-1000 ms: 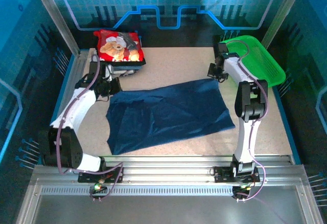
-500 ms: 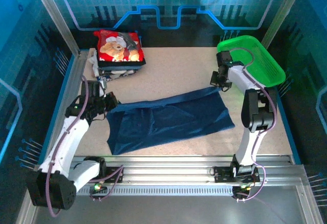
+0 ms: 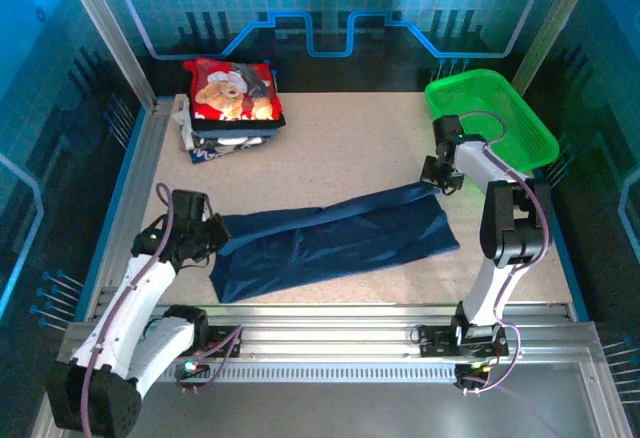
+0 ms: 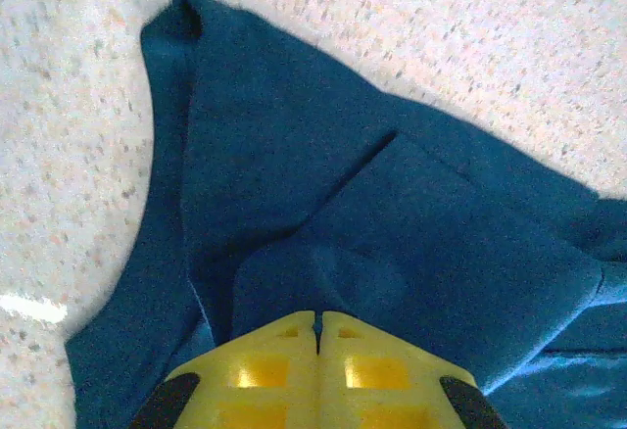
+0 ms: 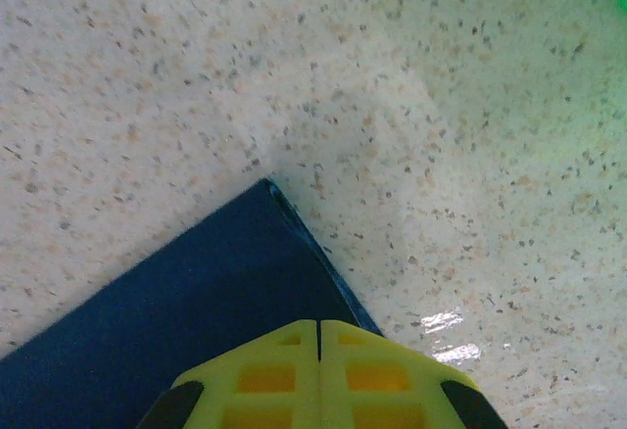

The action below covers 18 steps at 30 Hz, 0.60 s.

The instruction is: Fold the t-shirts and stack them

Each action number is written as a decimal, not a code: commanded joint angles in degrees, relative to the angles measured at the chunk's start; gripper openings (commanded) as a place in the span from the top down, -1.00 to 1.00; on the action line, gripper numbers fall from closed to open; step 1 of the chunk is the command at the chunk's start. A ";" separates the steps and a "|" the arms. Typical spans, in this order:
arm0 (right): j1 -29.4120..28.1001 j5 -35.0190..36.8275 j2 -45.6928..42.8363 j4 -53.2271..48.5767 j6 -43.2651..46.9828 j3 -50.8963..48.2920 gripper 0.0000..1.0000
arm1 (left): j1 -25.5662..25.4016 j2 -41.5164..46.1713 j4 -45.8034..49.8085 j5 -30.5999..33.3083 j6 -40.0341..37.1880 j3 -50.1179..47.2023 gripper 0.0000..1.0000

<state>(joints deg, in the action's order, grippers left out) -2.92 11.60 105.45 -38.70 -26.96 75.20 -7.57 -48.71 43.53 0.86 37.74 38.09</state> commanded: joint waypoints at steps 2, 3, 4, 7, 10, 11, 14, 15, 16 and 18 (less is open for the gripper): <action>0.85 0.80 -2.00 0.64 -0.53 -2.21 1.00 | -3.13 0.92 2.38 3.88 5.77 -2.34 1.00; 0.83 0.80 -1.82 0.72 -0.61 -2.70 1.00 | -3.69 0.94 2.82 4.59 6.54 -2.83 1.00; 0.80 0.75 -1.69 0.73 -0.72 -3.09 1.00 | -4.00 0.97 2.83 4.85 7.12 -3.54 1.00; 0.86 1.45 -1.30 0.79 -0.81 -3.94 1.00 | -4.50 0.79 2.71 4.85 8.28 -5.37 1.00; 0.94 1.83 -0.82 0.90 -0.73 -4.44 1.00 | -5.04 0.81 2.88 5.00 9.16 -6.72 1.00; 0.95 2.01 -0.62 0.86 -0.73 -4.49 1.00 | -5.13 0.86 2.81 4.81 9.45 -7.15 1.00; 0.98 2.38 0.05 0.82 -0.74 -4.71 1.00 | -6.10 0.93 2.82 4.69 10.63 -8.45 1.00; 0.96 2.53 0.18 0.81 -0.73 -4.85 1.00 | -6.56 0.98 3.09 4.90 11.13 -8.92 1.00; 0.98 2.71 0.23 0.90 -0.81 -5.18 1.00 | -6.78 0.94 3.23 4.86 11.58 -9.37 1.00; 0.99 2.90 0.26 1.25 -0.92 -5.73 1.00 | -7.27 0.95 2.79 4.54 12.31 -10.32 1.00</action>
<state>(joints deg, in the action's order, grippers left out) -2.92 12.60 105.41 -37.76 -26.98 70.57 -14.09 -48.29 44.73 4.34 47.77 29.30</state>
